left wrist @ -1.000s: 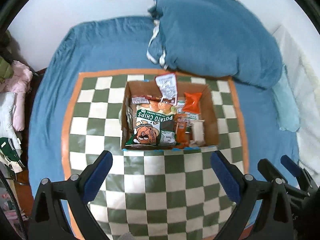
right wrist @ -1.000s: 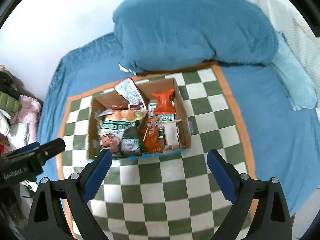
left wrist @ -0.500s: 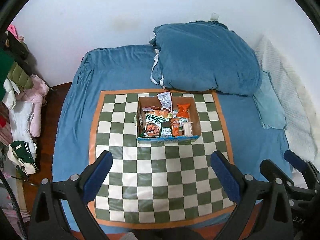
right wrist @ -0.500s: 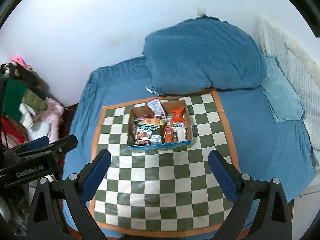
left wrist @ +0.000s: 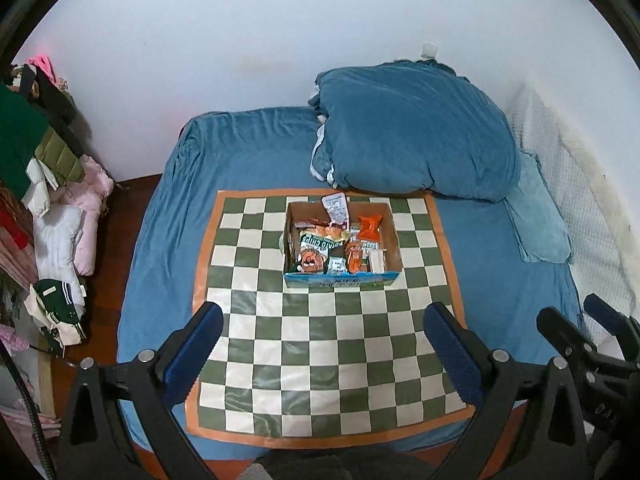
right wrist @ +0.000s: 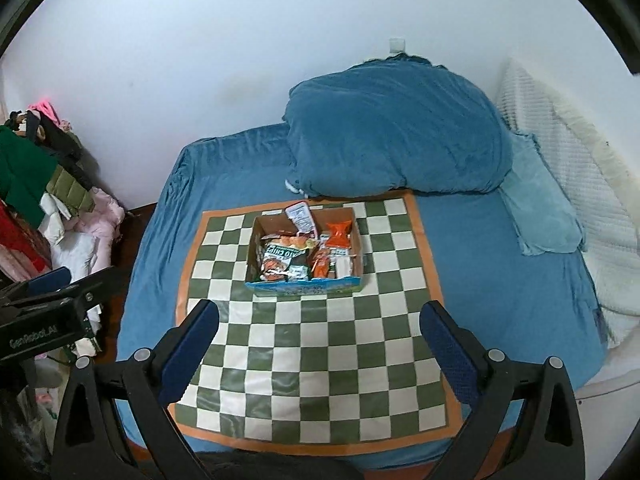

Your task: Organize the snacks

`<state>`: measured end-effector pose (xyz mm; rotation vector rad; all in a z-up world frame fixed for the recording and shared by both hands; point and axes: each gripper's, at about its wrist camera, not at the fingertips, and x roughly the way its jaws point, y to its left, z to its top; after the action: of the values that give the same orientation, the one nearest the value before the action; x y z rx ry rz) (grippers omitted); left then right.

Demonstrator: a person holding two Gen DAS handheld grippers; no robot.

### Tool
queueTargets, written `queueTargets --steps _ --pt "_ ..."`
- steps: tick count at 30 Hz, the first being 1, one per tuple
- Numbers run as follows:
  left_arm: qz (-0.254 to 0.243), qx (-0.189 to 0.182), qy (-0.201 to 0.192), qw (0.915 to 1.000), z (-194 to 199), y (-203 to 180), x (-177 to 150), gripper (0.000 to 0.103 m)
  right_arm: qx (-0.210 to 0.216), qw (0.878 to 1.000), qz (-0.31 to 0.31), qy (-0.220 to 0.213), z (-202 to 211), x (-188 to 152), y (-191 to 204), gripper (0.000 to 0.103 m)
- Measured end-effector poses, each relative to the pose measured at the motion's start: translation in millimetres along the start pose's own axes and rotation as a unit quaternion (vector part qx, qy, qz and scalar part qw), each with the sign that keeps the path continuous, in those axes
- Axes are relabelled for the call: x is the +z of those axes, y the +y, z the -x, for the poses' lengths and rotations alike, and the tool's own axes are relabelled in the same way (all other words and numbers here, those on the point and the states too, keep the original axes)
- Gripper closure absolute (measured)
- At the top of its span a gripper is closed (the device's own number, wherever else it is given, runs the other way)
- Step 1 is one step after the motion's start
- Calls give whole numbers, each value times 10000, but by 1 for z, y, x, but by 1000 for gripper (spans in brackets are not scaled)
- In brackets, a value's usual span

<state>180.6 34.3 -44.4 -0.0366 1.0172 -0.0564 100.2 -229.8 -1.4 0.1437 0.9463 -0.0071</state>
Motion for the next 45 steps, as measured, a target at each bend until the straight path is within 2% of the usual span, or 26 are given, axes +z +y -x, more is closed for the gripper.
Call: queueTargets --steps 7,14,26,45 --pt "-26 91 -163 9998 -6 -5 0 0 -254 9993 88 -253 -13 11 -1 0" --pt "-64 230 -198 9995 -26 -6 4 0 -314 9992 122 -193 -45 19 3 0" --pt "-11 345 19 9994 -56 0 13 0 -389 9992 53 -31 -92 28 2 0" --pt "104 326 227 9992 -77 11 11 0 -370 9992 32 154 -118 30 9 0"
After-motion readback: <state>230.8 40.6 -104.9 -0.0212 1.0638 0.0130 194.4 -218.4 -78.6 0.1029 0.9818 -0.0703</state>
